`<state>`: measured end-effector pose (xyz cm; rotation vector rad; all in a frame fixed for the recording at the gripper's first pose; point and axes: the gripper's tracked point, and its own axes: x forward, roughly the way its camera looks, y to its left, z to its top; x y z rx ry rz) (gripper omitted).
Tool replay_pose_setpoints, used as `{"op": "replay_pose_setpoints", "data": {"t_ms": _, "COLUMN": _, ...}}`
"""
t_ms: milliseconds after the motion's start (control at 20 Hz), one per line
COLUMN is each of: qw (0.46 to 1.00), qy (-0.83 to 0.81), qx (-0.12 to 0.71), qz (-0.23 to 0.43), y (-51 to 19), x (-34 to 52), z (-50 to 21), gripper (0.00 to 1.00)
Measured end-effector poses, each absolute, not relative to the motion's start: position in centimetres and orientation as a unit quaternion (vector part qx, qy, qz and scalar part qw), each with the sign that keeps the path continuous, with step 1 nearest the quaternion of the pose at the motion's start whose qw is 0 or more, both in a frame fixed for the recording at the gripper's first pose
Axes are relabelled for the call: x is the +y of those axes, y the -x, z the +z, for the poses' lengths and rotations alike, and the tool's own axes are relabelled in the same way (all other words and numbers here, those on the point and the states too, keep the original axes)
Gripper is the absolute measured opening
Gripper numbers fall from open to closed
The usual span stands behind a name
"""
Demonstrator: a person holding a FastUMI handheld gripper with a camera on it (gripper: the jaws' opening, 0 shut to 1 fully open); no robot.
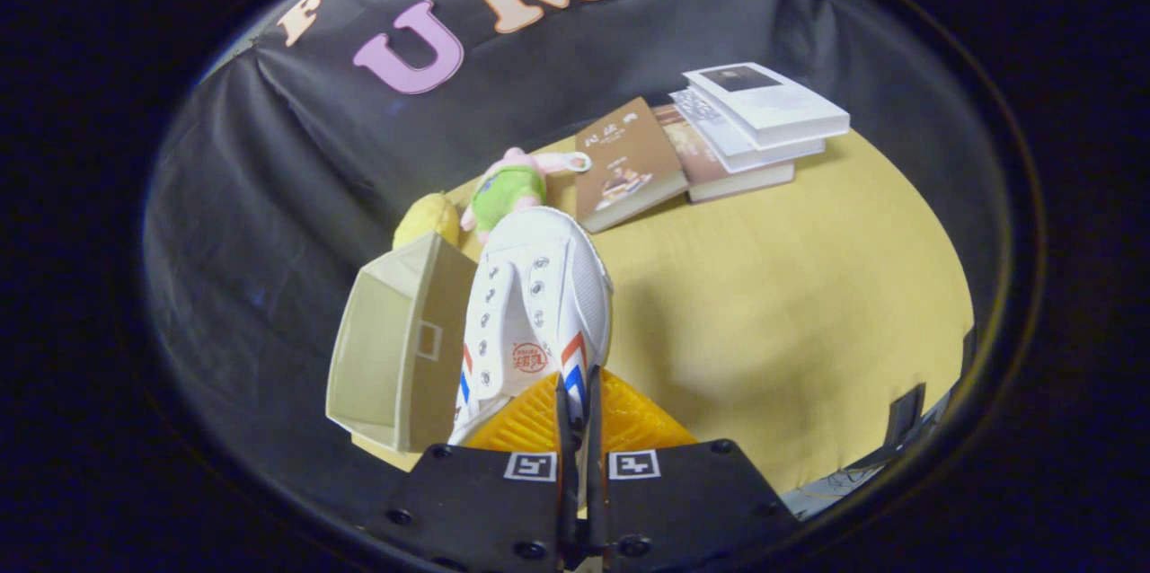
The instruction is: Open the storage box then place both shoes into the box .Put the left shoe in first, then the right shoe, with the right side of both shoes facing outward in a uniform manner.
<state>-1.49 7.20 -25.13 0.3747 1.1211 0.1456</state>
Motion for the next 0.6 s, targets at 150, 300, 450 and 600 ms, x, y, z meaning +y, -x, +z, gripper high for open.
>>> {"op": "replay_pose_setpoints", "data": {"t_ms": 150, "qw": 0.832, "qy": -0.176, "qx": 0.519, "qz": 0.084, "y": 0.4, "x": 11.1, "z": -23.4, "gripper": 0.07}}
{"op": "replay_pose_setpoints", "data": {"t_ms": 300, "qw": 0.835, "qy": -0.175, "qx": 0.511, "qz": 0.104, "y": -0.4, "x": 15.0, "z": -22.3, "gripper": 0.07}}
{"op": "replay_pose_setpoints", "data": {"t_ms": 450, "qw": 0.833, "qy": -0.177, "qx": 0.511, "qz": 0.117, "y": -0.8, "x": 18.5, "z": -22.3, "gripper": 0.07}}
{"op": "replay_pose_setpoints", "data": {"t_ms": 600, "qw": 0.828, "qy": -0.179, "qx": 0.517, "qz": 0.123, "y": -0.7, "x": 21.4, "z": -22.9, "gripper": 0.07}}
